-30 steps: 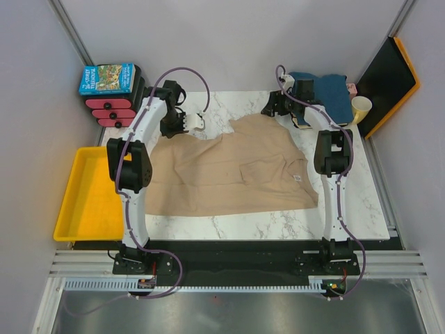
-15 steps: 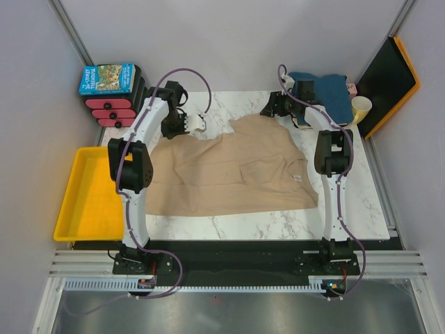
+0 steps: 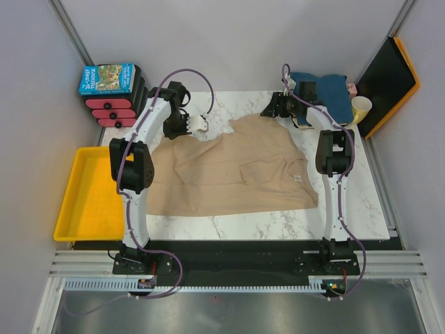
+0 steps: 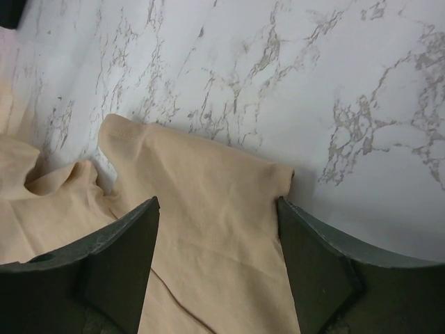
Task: Fold and stack the t-shirts
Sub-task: Grap the side of the flattened tshirt furthest away from the robot with both arms
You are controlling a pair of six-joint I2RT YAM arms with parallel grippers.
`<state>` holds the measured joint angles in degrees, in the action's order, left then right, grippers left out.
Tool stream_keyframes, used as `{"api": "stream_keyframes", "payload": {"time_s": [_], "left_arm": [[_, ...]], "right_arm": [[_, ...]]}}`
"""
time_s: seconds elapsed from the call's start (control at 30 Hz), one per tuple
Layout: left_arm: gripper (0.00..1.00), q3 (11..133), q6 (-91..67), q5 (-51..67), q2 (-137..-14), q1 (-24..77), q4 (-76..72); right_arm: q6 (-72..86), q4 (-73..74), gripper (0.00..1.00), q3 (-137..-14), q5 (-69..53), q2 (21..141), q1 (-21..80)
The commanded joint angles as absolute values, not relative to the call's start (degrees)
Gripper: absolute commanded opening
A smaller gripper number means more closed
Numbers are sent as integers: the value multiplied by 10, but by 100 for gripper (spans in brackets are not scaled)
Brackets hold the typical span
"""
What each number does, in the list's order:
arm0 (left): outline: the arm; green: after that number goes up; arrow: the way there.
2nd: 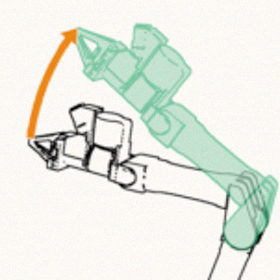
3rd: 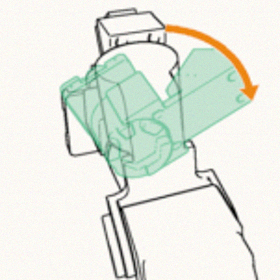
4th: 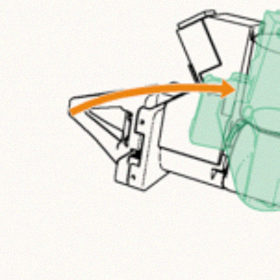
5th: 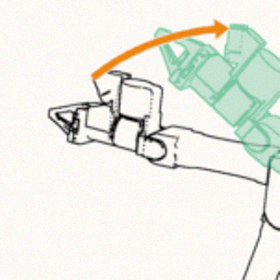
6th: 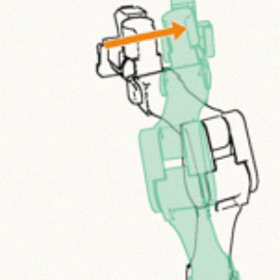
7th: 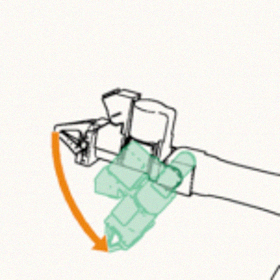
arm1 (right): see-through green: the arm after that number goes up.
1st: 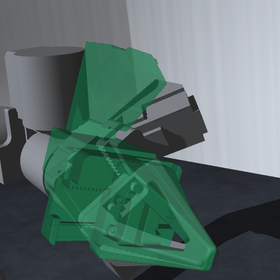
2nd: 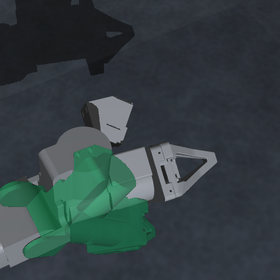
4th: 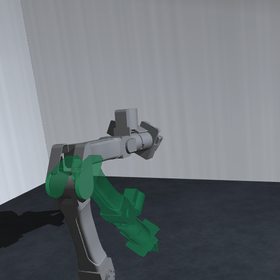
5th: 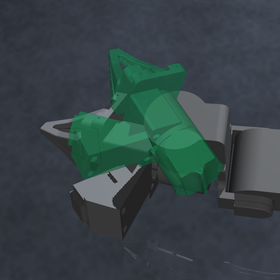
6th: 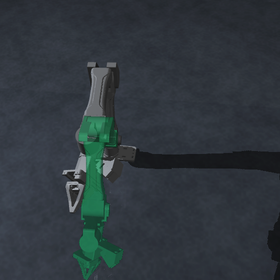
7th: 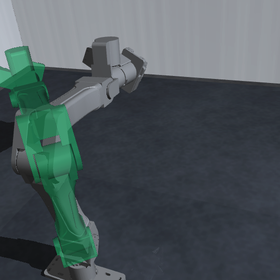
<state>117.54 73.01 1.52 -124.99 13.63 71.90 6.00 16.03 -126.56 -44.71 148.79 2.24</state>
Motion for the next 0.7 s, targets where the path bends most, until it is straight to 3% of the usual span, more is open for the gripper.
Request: {"api": "stream_keyframes", "payload": {"time_s": [0.0, 0.67], "left_arm": [[2, 1194, 714, 11, -1227, 140, 730], [2, 1191, 701, 15, -1219, 148, 731]], "right_arm": [[76, 165, 76, -1254, -485, 1483, 21], [65, 180, 78, -1285, -430, 1504, 17]]}}
